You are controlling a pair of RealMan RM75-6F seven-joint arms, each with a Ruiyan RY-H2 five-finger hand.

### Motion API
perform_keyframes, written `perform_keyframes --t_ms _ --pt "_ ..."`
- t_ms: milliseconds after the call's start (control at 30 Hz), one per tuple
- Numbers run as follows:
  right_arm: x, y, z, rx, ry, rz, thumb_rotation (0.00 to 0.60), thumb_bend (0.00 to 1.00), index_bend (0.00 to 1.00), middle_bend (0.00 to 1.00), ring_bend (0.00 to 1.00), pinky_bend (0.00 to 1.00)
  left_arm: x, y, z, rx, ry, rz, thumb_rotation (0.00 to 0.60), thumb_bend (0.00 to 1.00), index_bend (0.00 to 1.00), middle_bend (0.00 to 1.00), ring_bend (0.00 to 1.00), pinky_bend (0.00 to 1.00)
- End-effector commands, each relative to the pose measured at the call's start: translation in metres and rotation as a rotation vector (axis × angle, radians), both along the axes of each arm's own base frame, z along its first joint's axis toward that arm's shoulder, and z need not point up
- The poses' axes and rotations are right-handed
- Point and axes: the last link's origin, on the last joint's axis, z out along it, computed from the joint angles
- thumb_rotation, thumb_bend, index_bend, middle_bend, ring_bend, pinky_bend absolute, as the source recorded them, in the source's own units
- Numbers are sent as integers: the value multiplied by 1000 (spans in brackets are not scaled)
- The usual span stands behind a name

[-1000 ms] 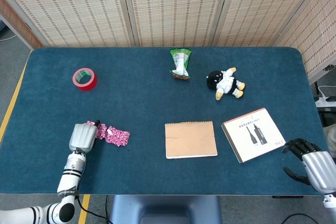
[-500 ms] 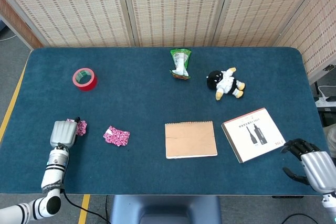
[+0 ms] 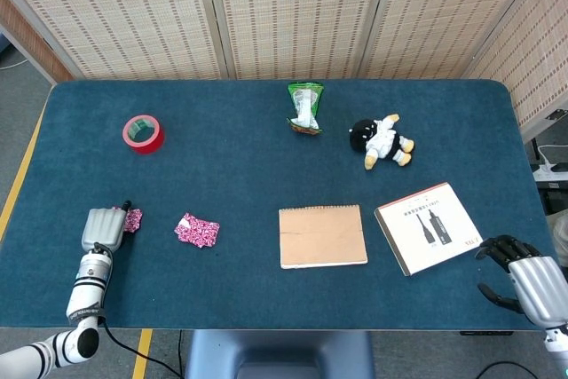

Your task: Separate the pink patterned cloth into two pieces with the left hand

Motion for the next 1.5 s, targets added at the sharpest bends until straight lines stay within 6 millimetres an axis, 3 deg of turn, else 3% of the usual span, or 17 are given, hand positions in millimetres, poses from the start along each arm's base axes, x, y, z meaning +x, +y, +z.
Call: perform_keyframes --t_ms 33,300,500,767,1067,1500 --pt "0 0 0 -1 0 0 600 116 435 312 236 379 0 -1 -1 -2 2 7 600 367 156 1000 1000 1000" --pt "0 -1 0 0 -1 0 600 116 435 312 236 379 10 -11 2 -40 13 7 600 378 122 1000 1000 1000" --pt "0 0 -1 2 1 0 600 116 435 312 236 379 43 -26 0 -90 -55 -74 600 377 138 1000 1000 1000" --pt "0 0 0 2 1 0 600 116 435 312 236 379 76 -32 -24 -139 -99 -193 600 374 159 1000 1000 1000" --pt "0 0 1 1 -4 1 600 117 435 312 236 379 87 -27 -51 -169 -84 -219 600 367 179 1000 1000 1000" --pt "0 -1 1 3 -3 -1 600 116 435 312 236 379 96 -22 -54 -165 -84 -222 600 367 190 1000 1000 1000"
